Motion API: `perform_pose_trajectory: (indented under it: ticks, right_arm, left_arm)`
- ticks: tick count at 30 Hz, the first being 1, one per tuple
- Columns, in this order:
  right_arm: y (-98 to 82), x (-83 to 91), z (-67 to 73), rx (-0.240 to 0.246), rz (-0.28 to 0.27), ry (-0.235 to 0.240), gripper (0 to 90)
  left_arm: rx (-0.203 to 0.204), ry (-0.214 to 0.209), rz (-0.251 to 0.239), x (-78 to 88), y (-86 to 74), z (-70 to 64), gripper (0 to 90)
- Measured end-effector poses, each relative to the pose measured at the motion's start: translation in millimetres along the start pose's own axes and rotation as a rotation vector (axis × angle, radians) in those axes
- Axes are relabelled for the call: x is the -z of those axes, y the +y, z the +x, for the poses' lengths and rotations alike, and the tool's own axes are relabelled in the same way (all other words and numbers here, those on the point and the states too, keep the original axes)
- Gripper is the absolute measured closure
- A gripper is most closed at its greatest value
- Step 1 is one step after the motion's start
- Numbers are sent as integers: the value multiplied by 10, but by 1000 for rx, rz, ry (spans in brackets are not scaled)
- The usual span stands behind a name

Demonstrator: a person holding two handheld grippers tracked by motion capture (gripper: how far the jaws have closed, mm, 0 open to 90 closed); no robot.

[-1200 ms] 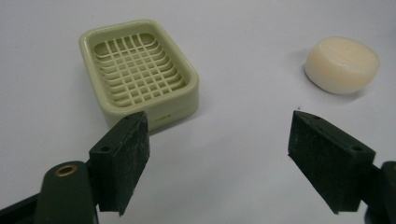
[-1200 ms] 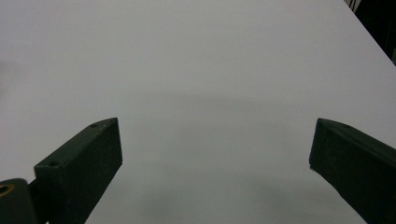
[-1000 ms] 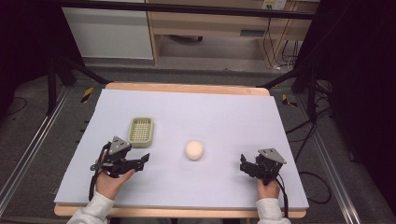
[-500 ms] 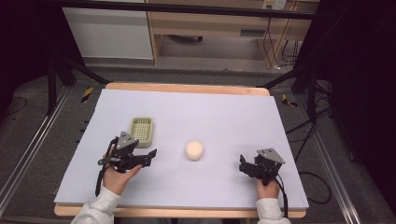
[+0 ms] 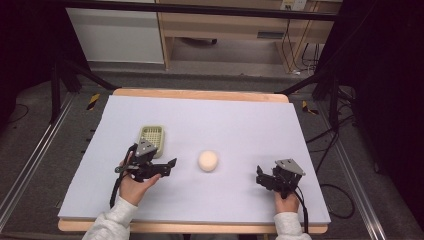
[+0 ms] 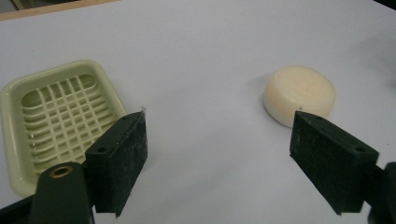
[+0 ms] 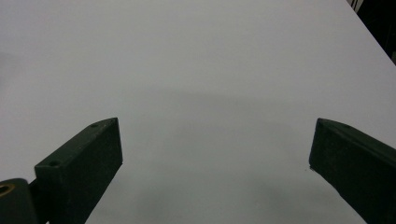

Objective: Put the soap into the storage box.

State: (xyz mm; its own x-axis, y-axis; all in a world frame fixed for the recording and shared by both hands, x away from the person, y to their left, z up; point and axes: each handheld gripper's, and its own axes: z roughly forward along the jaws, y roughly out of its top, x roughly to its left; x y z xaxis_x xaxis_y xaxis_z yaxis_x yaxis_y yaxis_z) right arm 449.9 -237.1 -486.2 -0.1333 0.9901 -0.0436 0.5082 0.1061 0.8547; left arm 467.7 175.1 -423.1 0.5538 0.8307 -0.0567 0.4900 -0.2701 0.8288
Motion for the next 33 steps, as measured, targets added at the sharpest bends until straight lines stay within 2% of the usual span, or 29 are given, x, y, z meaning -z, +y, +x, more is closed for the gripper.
perform_pose_trajectory:
  ticks: [15, 18, 33]
  right_arm:
    - [2, 1, 8, 1, 4, 5, 31]
    - [3, 2, 9, 0, 6, 3, 31]
    - [3, 2, 14, 4, 5, 8, 31]
  left_arm:
    - [-37, -25, 24, -138, 121, -166, 183]
    - [-27, -34, 19, -174, 145, -200, 181]
    - [-38, -47, 42, -359, 165, -323, 179]
